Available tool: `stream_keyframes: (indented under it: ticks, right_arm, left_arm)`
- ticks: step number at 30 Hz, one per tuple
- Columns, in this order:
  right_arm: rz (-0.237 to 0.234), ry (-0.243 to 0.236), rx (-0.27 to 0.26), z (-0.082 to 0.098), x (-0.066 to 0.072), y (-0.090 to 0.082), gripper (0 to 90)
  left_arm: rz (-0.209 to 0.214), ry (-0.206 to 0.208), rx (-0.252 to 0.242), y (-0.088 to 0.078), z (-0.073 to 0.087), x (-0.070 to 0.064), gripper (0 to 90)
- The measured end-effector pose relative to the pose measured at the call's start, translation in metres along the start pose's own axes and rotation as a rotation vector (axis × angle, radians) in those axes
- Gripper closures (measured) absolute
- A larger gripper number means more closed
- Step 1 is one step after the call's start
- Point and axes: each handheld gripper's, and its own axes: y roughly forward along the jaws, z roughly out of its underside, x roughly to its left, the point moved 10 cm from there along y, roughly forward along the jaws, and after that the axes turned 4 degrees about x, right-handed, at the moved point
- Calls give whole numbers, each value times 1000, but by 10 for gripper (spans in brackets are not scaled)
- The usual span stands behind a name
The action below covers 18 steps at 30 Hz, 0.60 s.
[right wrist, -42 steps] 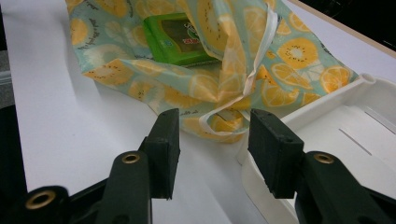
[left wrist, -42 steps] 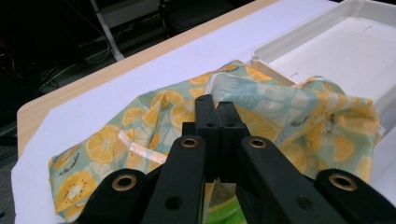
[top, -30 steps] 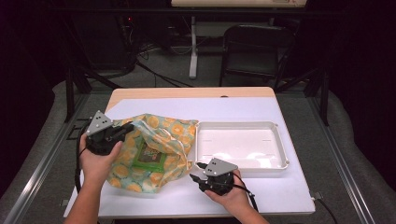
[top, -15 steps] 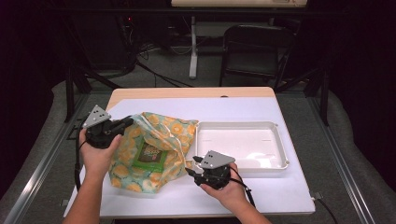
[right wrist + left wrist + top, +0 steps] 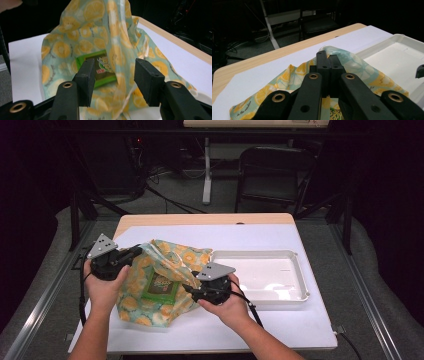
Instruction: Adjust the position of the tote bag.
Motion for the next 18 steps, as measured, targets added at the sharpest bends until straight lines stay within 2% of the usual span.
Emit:
stream_keyframes:
  ticks: [5, 7, 11, 18]
  right_arm:
    - [-6, -2, -2, -16, 2, 12, 509]
    - [4, -21, 4, -22, 2, 19, 505]
    - [9, -18, 6, -31, 2, 31, 499]
    - [24, -19, 10, -41, 2, 53, 518]
  left_arm:
    - [-1, -1, -5, -2, -1, 0, 900]
    - [-1, -1, -6, -2, -1, 0, 900]
    - [1, 2, -4, -2, -1, -1, 900]
    - [5, 1, -8, -2, -1, -1, 900]
